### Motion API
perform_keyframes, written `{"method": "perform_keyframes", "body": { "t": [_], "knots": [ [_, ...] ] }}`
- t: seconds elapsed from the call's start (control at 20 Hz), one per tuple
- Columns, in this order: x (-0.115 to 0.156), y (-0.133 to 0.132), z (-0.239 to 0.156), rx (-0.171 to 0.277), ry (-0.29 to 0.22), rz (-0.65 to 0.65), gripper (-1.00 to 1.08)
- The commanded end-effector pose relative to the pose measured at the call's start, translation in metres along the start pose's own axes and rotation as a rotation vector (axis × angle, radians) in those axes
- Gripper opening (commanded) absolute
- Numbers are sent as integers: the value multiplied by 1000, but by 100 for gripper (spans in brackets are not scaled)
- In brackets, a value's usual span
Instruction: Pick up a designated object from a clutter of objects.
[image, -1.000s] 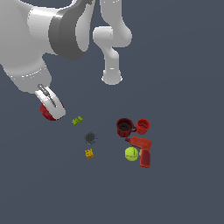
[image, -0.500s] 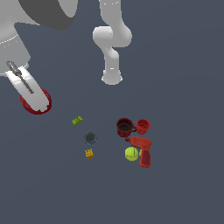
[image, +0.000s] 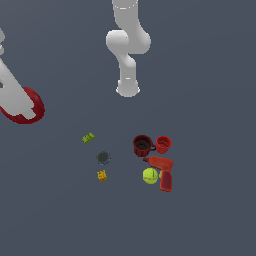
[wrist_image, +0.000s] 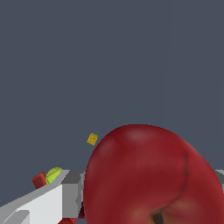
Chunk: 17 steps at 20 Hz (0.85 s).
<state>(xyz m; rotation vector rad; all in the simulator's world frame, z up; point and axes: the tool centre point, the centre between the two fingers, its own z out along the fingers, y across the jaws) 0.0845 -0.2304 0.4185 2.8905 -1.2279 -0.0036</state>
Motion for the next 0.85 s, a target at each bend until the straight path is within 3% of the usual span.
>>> {"method": "perform_keyframes", "body": {
  "t": [0.0, 0.8],
  "knots": [
    [4, -2, -11, 1, 2, 0, -100],
    [13, -7, -33, 2, 2, 0, -100]
  ]
}}
